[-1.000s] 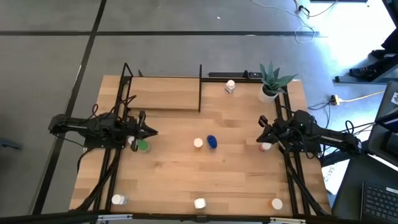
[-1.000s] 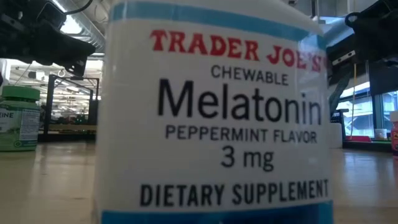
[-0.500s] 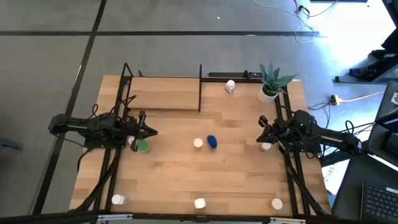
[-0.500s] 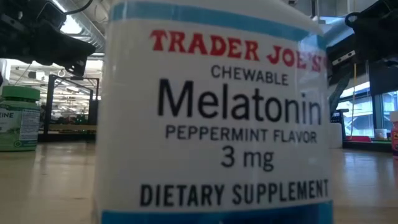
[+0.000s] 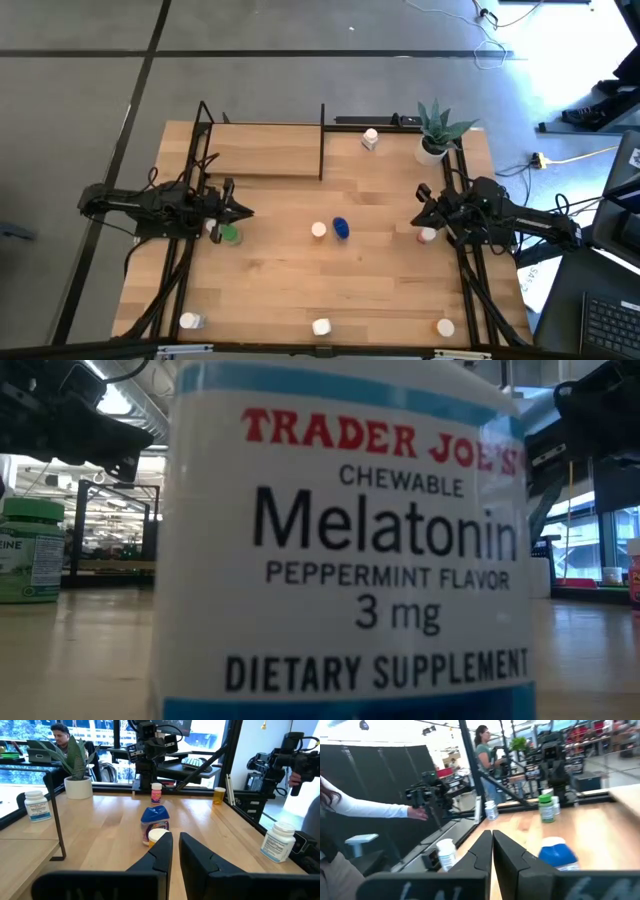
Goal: Pick and place medicine bottles onto shelf by color
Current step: Put the green pill bottle on the shelf
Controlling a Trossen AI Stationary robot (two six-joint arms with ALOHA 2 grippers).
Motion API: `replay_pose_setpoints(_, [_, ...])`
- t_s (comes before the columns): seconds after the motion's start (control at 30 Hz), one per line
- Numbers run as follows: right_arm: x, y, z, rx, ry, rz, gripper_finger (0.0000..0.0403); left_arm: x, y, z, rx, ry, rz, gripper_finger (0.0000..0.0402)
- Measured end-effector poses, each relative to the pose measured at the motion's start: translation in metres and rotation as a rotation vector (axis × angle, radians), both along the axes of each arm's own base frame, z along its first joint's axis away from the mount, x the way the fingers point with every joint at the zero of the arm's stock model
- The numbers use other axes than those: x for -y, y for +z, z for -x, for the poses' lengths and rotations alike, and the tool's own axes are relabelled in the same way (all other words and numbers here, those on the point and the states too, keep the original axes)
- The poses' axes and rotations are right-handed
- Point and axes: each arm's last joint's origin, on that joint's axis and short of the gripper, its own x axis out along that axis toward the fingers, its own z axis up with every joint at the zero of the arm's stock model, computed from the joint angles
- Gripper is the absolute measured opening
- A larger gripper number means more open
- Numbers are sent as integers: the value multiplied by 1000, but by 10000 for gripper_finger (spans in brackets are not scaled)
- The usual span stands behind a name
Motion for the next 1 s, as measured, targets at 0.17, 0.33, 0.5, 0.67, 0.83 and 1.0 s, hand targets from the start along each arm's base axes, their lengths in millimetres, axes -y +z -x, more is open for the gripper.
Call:
replay_pose_setpoints(0.17, [1, 0, 0, 27, -48, 62, 17, 0, 0, 0, 0, 0, 0, 27])
replay_pose_setpoints(0.33, [1, 0, 0, 33, -52, 78, 17, -3, 9, 1, 48, 100, -36, 28])
replay_pose_setpoints(0.5, [3, 0, -1, 33, -119, 70, 17, -4, 48, 12, 140, 123, -24, 27])
replay_pose_setpoints(0.67, [4, 0, -1, 34, -144, 71, 17, -5, 90, 25, 68, 111, 5, 28])
replay_pose_setpoints(0.83, [4, 0, -1, 42, -147, 95, 17, -5, 131, 24, -48, 108, 9, 27])
replay_pose_setpoints(1.0, [4, 0, -1, 64, -152, 157, 17, -4, 162, 5, -218, 110, -8, 27])
